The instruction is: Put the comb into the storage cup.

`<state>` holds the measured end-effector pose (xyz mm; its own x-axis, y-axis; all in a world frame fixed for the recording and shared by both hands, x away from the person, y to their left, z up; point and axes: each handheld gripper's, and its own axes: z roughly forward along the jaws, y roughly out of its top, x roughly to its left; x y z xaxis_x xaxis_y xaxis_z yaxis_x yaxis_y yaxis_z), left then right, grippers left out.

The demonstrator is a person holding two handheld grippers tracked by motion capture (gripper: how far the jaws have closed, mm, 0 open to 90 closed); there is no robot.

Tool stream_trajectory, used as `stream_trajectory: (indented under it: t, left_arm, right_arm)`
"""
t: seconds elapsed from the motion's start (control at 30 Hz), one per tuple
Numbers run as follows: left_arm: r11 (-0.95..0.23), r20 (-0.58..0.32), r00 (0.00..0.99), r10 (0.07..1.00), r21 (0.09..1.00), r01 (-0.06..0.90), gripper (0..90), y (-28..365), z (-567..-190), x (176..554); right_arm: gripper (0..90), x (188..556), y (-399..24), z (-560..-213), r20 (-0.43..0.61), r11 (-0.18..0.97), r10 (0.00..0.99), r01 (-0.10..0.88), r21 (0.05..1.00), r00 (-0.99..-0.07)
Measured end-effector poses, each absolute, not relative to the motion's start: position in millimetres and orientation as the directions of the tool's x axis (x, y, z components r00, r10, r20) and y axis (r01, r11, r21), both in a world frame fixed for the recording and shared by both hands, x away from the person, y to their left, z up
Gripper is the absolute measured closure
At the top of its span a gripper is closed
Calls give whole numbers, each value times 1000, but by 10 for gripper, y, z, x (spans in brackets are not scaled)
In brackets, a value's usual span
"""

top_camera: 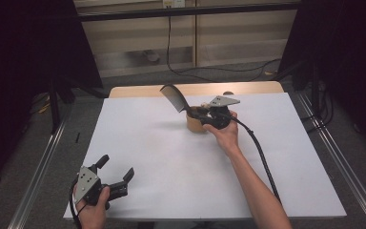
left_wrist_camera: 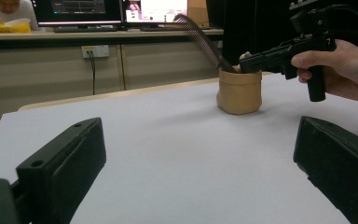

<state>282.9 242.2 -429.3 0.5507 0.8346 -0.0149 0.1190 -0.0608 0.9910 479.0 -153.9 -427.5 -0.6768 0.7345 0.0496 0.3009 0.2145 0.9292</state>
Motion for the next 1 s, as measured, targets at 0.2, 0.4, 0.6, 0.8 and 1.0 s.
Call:
stream_trajectory:
  t: [0.2, 0.4, 0.6, 0.8, 1.0]
  left_arm:
    - [-63, -12, 550, 835, 991, 118, 24, 2424, -4293, 2828]
    - [-67, -12, 553, 833, 990, 123, 24, 2415, -4297, 2831]
    - [-59, -21, 545, 838, 990, 130, 22, 2417, -4305, 2846]
    - [-64, -16, 541, 841, 989, 130, 27, 2407, -4306, 2864]
    - [-80, -2, 528, 849, 988, 133, 27, 2396, -4309, 2882]
  right_arm:
    - [611, 4763, -1581, -4264, 58, 202, 738, 303, 931, -672]
    - [587, 4717, -1609, -4224, 77, 174, 730, 294, 940, -679]
    - [478, 4662, -1626, -4144, 70, 163, 735, 276, 947, -675]
    - [312, 4597, -1656, -4140, 88, 127, 758, 279, 952, -646]
    - [157, 4576, -1697, -4121, 92, 125, 784, 301, 946, -614]
